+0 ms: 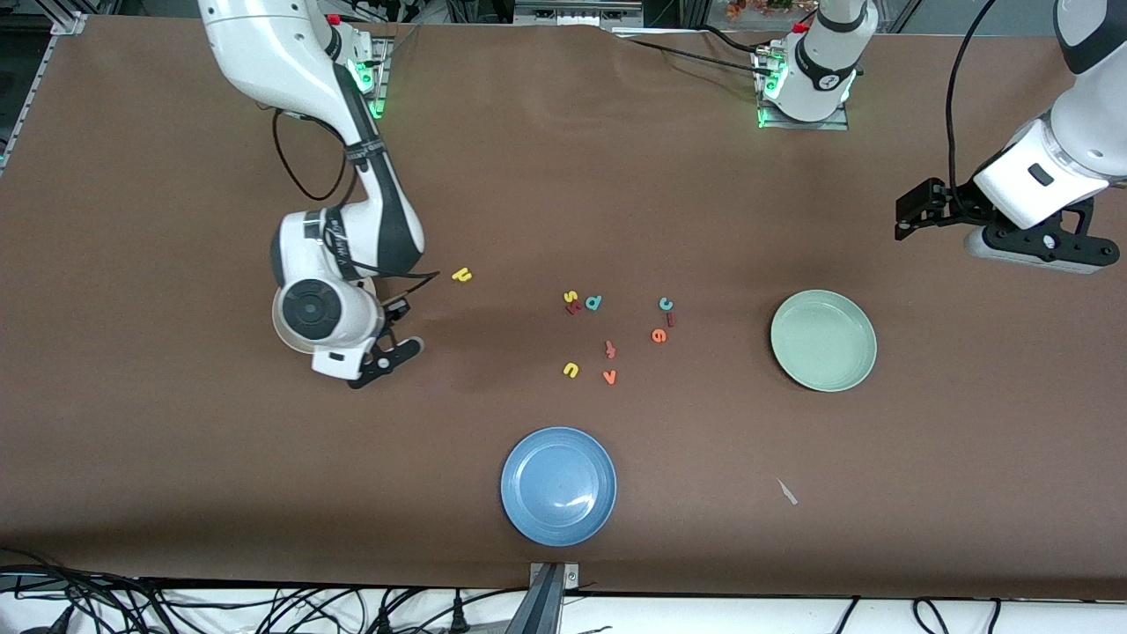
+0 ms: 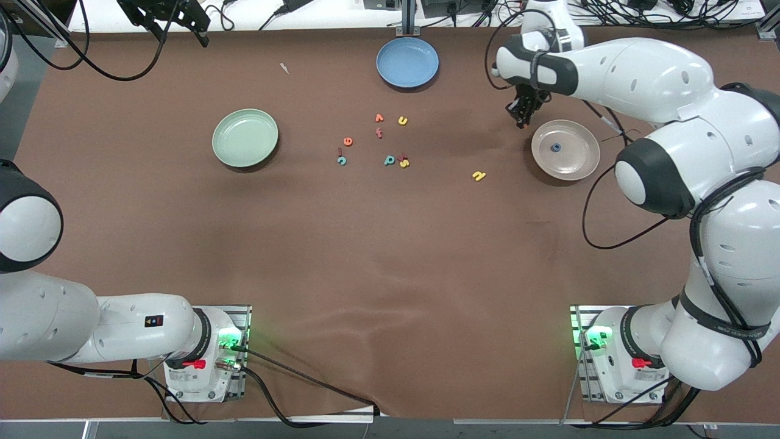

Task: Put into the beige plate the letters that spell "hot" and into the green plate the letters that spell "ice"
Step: 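Place the orange letter on the white plate with the right gripper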

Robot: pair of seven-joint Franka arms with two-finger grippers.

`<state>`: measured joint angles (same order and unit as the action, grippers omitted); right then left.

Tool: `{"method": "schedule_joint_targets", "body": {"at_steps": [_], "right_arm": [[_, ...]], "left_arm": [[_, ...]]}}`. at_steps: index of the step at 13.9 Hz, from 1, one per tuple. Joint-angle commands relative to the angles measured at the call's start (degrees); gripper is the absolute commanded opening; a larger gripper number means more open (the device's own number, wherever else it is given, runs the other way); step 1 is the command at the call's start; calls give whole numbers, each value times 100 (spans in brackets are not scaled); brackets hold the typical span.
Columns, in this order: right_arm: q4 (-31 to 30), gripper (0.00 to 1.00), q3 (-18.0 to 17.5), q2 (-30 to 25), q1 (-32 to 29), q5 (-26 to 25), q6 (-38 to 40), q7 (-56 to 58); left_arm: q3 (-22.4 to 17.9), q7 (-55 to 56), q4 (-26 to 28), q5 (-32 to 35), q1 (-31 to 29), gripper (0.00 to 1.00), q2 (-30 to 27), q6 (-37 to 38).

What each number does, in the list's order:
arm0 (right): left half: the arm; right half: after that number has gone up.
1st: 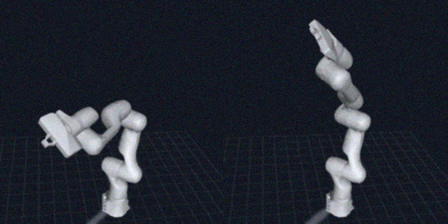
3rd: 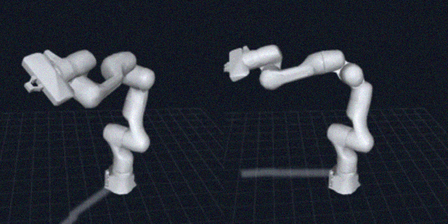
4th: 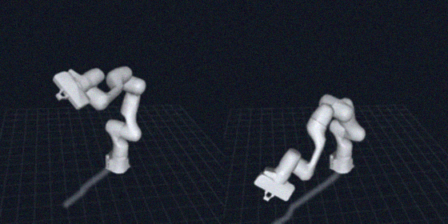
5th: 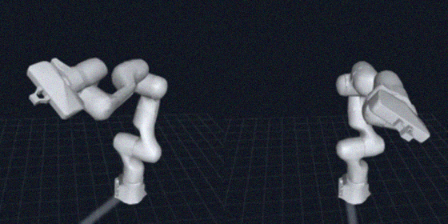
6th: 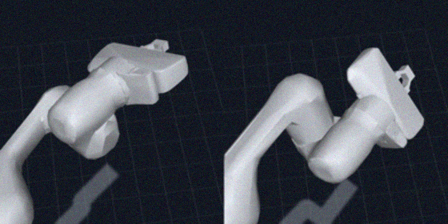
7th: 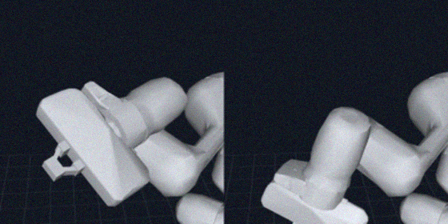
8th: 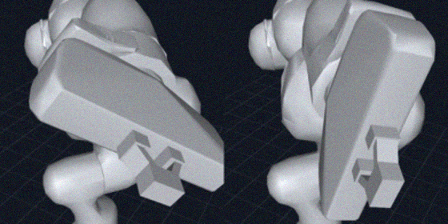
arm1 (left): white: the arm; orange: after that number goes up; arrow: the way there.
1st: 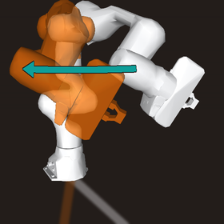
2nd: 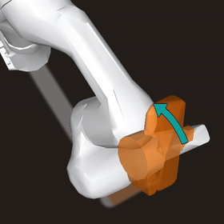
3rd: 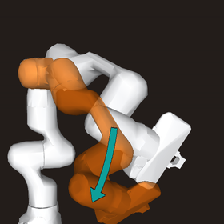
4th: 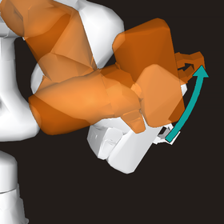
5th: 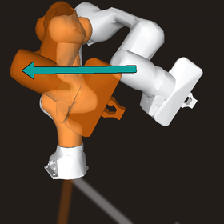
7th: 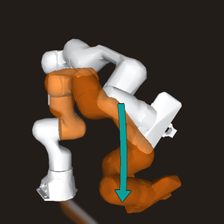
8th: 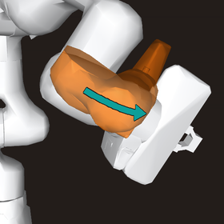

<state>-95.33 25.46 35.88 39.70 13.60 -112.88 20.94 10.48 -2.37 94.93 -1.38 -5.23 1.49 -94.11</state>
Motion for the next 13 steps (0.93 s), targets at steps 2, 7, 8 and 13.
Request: {"method": "schedule_joint_targets", "body": {"at_steps": [2, 7, 8, 13], "right_arm": [[-1107, 0, 274, -677, 38, 20, -583, -2], [-2165, 5, 530, -960, 11, 422, -1816, 24], [-2165, 16, 599, -943, -6, 546, -1782, 24], [-1955, 100, 626, -907, -112, 547, -1589, 51]], "left_arm": [[-10, 140, -439, 68, 22, 100, 246, 139], [-2, 149, -494, 42, 22, 100, 308, 148], [7, 149, -502, 7, 31, 100, 430, 130], [51, 754, -555, -29, 565, 100, 1299, -510]]}}
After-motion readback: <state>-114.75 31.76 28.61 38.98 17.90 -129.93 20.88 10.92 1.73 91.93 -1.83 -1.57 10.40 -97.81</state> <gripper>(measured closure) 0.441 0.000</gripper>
